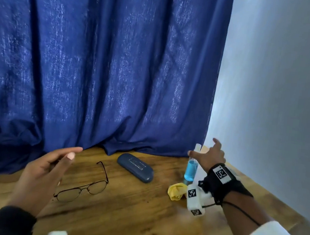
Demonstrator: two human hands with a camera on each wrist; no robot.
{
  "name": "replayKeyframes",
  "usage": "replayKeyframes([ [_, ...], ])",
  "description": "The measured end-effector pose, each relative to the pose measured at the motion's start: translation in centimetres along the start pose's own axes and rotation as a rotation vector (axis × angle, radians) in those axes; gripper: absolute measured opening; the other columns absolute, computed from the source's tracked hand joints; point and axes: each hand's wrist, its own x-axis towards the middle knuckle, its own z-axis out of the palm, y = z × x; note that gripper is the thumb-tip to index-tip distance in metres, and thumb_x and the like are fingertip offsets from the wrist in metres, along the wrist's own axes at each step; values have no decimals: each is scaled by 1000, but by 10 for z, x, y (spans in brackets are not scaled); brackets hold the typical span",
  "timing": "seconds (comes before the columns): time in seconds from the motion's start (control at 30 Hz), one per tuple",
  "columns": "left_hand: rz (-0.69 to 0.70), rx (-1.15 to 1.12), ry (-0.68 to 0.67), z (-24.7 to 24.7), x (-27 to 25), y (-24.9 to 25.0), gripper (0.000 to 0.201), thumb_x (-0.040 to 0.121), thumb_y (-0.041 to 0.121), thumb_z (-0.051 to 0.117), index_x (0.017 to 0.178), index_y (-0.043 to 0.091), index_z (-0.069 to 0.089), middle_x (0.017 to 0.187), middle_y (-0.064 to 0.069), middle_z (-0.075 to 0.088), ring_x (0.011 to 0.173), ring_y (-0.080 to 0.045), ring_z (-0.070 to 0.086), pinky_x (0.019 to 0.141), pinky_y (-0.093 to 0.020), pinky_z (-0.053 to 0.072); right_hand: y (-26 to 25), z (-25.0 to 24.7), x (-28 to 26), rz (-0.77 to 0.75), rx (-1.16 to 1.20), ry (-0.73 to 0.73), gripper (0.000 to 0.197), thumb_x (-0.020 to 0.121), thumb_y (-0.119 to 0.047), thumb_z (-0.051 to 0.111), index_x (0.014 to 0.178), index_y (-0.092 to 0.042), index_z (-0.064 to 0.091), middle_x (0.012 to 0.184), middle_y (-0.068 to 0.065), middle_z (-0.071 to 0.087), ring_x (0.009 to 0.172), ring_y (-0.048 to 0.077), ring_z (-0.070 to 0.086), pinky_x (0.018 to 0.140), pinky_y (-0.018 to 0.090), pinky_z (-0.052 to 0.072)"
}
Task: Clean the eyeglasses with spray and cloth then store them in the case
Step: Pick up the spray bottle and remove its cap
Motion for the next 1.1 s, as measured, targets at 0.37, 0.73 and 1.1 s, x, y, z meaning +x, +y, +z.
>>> replayKeyframes([
  [0.37,-29,-18,-34,-3,-1,-3,25,100,33,57,108,48,75,79,-17,54,68,-27,39,66,-32,41,9,34,13,88,-112,-354,45,88,-22,73,127,-3,62,126,14,65,115,33,63,96,36,51],
  [0.73,-79,-41,-27,-5,1,0,25,95,38,56,108,44,76,89,-37,50,66,-27,40,63,-40,37,-83,68,-81,-341,690,-557,33,88,-40,73,95,-12,57,66,5,56,54,28,59,57,45,56],
  [1.1,-49,-109,54,0,6,-1,38,86,32,65,124,29,70,97,4,78,72,-5,64,57,-19,53,-85,125,-152,-391,820,-1199,65,74,-58,73,103,-2,57,66,9,54,40,21,49,43,28,43],
])
